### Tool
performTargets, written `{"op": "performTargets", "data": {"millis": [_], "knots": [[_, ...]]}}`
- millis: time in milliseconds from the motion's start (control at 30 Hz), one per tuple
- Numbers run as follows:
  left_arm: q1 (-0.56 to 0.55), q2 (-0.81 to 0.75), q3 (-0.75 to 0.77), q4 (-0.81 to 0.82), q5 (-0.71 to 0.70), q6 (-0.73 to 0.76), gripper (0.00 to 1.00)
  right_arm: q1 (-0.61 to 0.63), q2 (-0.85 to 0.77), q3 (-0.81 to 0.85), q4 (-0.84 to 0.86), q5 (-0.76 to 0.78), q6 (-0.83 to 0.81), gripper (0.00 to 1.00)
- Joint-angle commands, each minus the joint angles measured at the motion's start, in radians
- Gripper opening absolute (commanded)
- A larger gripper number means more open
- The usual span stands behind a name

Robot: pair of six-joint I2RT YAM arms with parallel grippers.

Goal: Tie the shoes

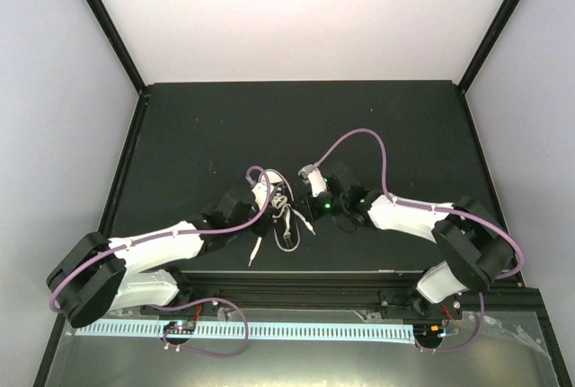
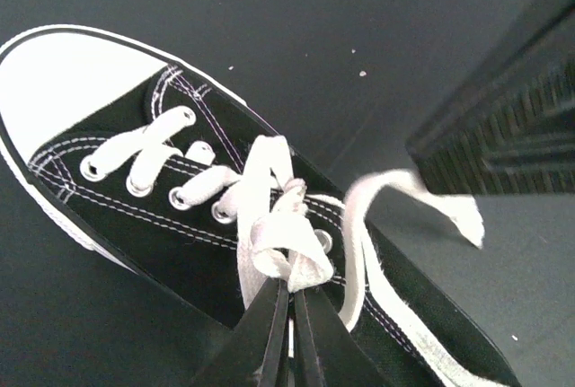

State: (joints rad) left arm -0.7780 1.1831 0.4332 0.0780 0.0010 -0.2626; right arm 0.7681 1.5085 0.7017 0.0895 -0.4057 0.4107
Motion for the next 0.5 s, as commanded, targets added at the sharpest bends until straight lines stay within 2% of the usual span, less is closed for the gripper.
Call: {"op": "performTargets", "data": {"millis": [0,233,367,467], "knots": [[0.003,-0.009,-0.019,0.049,0.049,0.023,0.02,0.002,0.036,0.065,0.008,0.012,0.009,0.02],[-0.001,-0.005,-0.046,0.039,0.071,-0.014,0.02,0.002,0.092,0.085,0.008,-0.002,0.005,0.02],[-0.001,-0.048,-0.046,-0.021,0.053,-0.076,0.14,0.001,0.108,0.074,0.023,-0.008,0.012,0.02],[-0.001,-0.132,-0.075,-0.069,0.051,-0.127,0.28,0.001,0.108,0.071,0.030,-0.013,0.013,0.02]]}}
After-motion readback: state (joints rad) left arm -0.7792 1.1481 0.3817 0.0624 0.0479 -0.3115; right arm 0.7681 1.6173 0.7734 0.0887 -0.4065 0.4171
